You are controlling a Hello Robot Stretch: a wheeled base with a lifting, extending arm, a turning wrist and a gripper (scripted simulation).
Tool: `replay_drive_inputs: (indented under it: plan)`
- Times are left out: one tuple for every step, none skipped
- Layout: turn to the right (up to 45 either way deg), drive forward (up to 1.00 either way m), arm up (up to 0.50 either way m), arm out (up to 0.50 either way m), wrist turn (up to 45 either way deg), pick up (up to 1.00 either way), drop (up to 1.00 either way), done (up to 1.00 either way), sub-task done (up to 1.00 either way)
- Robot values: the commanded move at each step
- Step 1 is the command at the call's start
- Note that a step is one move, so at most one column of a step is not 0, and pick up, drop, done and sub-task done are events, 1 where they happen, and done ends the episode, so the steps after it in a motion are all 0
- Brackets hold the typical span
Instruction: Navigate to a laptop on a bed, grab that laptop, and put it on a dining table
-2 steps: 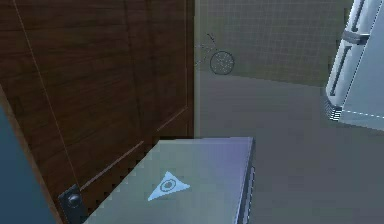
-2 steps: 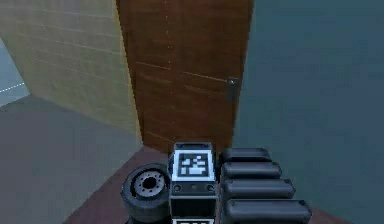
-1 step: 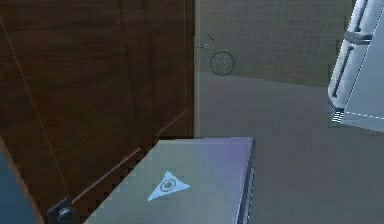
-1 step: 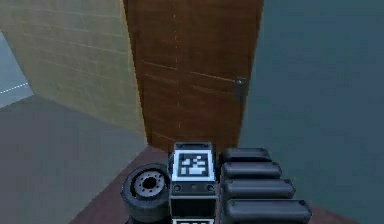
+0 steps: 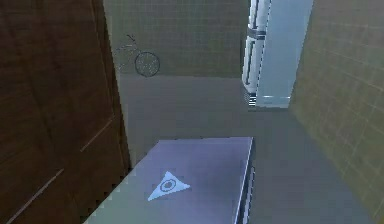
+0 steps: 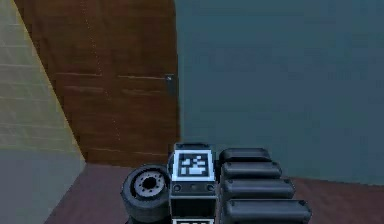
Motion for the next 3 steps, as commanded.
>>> replay_drive_inputs:
  plan:
    - [0.0, 1.0, 0.0, 0.0, 0.0, 0.0, 0.0, 0.0, 0.0]
    - [3.0, 0.0, 0.0, 0.0, 0.0, 0.0, 0.0, 0.0, 0.0]
    - [0.0, 0.35, 0.0, 0.0, 0.0, 0.0, 0.0, 0.0, 0.0]
